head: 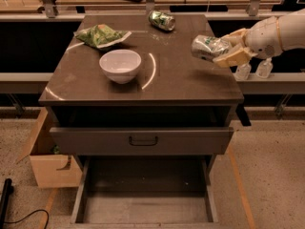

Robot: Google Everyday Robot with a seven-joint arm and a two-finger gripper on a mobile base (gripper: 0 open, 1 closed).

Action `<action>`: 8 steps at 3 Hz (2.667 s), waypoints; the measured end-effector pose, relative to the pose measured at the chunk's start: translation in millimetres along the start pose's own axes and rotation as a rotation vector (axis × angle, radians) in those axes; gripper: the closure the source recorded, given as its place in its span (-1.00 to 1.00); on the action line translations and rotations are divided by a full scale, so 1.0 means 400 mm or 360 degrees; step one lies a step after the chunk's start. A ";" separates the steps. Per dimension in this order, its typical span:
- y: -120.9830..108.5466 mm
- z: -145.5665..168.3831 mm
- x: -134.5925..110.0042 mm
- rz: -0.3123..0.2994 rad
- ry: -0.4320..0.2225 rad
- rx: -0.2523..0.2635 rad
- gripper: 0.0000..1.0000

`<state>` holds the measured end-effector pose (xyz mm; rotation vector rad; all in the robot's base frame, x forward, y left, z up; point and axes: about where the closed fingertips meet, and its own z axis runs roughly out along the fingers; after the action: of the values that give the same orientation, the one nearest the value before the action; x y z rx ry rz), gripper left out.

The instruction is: Place 7up can into middle drawer

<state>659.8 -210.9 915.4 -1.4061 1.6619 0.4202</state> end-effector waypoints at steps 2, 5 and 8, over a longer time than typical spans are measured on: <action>0.057 0.008 -0.001 0.0007 0.0021 -0.0051 1.00; 0.512 -0.057 -0.088 0.0084 -0.0023 -0.0109 1.00; 0.683 0.081 0.020 0.0236 0.0020 -0.0400 1.00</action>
Offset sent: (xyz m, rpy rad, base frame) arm -0.1486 0.0540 -0.0505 -0.0469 0.1486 0.1022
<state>424.0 -110.6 815.4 -1.4712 1.7771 0.7277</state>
